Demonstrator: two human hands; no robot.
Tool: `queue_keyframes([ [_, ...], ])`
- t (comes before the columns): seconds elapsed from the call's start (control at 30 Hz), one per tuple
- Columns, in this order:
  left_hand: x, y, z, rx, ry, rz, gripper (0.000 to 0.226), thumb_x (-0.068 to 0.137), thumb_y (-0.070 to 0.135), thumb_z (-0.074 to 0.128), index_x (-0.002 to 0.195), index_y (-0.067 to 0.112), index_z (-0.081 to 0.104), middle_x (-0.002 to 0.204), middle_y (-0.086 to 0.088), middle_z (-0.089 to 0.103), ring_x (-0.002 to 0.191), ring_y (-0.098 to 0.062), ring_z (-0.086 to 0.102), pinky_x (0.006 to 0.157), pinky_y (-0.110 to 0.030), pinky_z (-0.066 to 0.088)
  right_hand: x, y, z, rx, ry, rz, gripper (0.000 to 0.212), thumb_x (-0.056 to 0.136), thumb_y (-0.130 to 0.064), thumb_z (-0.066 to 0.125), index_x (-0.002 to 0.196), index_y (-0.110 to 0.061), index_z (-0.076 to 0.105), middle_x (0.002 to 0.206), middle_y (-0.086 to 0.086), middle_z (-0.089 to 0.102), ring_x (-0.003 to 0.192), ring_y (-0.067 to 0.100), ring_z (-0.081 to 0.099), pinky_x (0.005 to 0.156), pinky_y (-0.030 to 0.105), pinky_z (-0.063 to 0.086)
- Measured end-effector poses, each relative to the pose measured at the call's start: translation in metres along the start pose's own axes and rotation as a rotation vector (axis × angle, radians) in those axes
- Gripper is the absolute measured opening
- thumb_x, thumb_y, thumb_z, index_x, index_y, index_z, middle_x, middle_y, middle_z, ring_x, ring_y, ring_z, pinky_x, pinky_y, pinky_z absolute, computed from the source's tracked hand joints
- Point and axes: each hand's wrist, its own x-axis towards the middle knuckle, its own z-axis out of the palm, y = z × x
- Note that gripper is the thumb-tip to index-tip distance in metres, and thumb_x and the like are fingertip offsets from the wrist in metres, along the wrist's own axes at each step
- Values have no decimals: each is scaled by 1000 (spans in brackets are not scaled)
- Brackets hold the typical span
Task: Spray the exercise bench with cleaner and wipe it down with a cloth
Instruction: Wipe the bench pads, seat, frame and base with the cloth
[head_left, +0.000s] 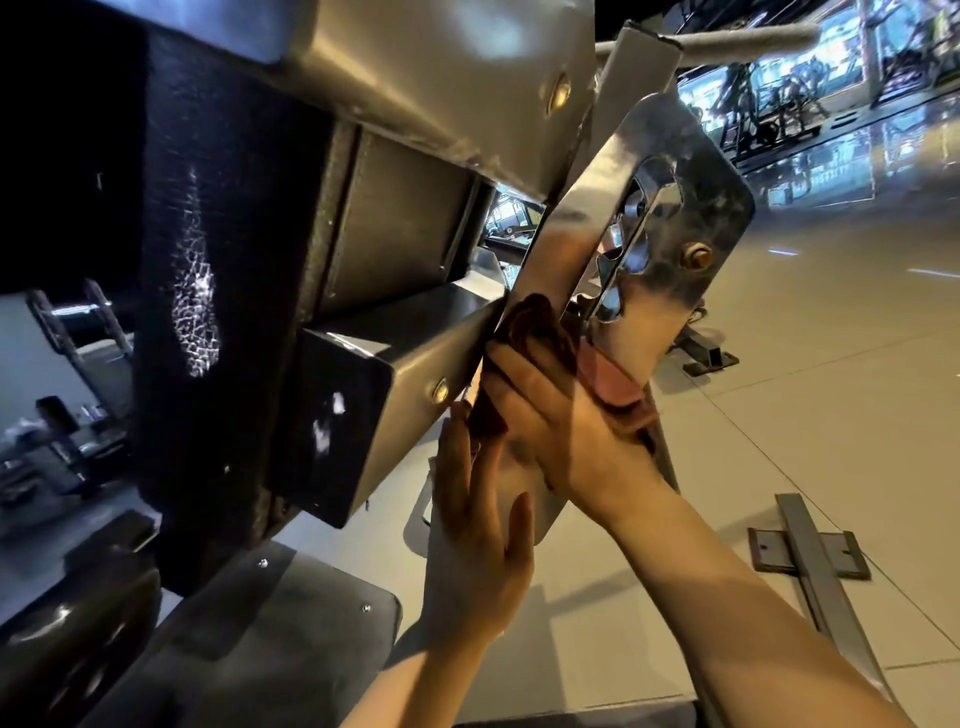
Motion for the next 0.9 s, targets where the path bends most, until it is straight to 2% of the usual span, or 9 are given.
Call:
queue_keyframes([
  [0.13,2,11,16,99,-12,-33,60,96,36,42,151,27,22,163,-2,7,150,-26,0,106,-66,32,42,33,-25,-21,118,165,32,94,-4,54,126,-2,59,135,21,56,127,40,48,115,50,28],
  [0.37,8,23,35,288,46,-70,68,94,46,39,154,30,11,163,-3,-1,149,-28,10,112,-64,19,85,77,-51,-146,344,461,32,92,-6,50,123,-3,51,139,20,51,119,44,52,105,51,42],
  [0.43,9,23,39,311,45,-71,71,94,46,40,155,31,7,163,-2,-5,149,-28,8,112,-63,14,83,67,-46,-144,329,420,29,92,-3,49,120,-4,49,137,19,53,115,43,54,94,48,50],
  [0.5,9,24,38,292,44,-83,69,94,45,39,154,30,8,162,-5,0,149,-29,9,112,-62,13,73,56,-37,-124,292,316,25,92,-1,48,116,-2,56,130,20,58,113,42,57,93,47,52],
  [0.6,12,28,34,245,48,-113,62,93,42,41,150,23,25,160,-14,16,146,-33,18,110,-65,20,46,34,-29,-128,180,117,30,100,-5,38,114,-1,65,124,20,63,119,39,56,109,43,39],
  [0.7,13,29,29,172,55,-126,59,94,43,45,147,22,31,161,-6,15,146,-27,20,105,-67,31,22,23,-28,-90,41,-11,28,94,-4,47,116,0,65,125,18,62,125,32,43,116,38,23],
  [0.77,13,27,24,88,72,-130,56,93,45,47,144,26,33,162,7,5,147,-18,17,100,-64,40,23,20,-35,55,61,169,29,91,-3,55,119,1,62,129,20,58,126,34,45,113,44,35],
  [0.83,13,27,18,48,75,-118,51,93,45,48,140,30,35,162,14,2,147,-11,14,98,-60,44,42,25,-54,309,231,492,31,93,-10,49,120,3,58,131,21,54,126,34,47,107,45,42],
  [0.9,11,27,12,51,74,-106,51,93,46,45,141,33,33,161,15,3,146,-10,16,98,-57,46,70,31,-77,519,398,663,39,94,-20,41,120,3,55,130,19,52,125,30,48,105,38,41],
])
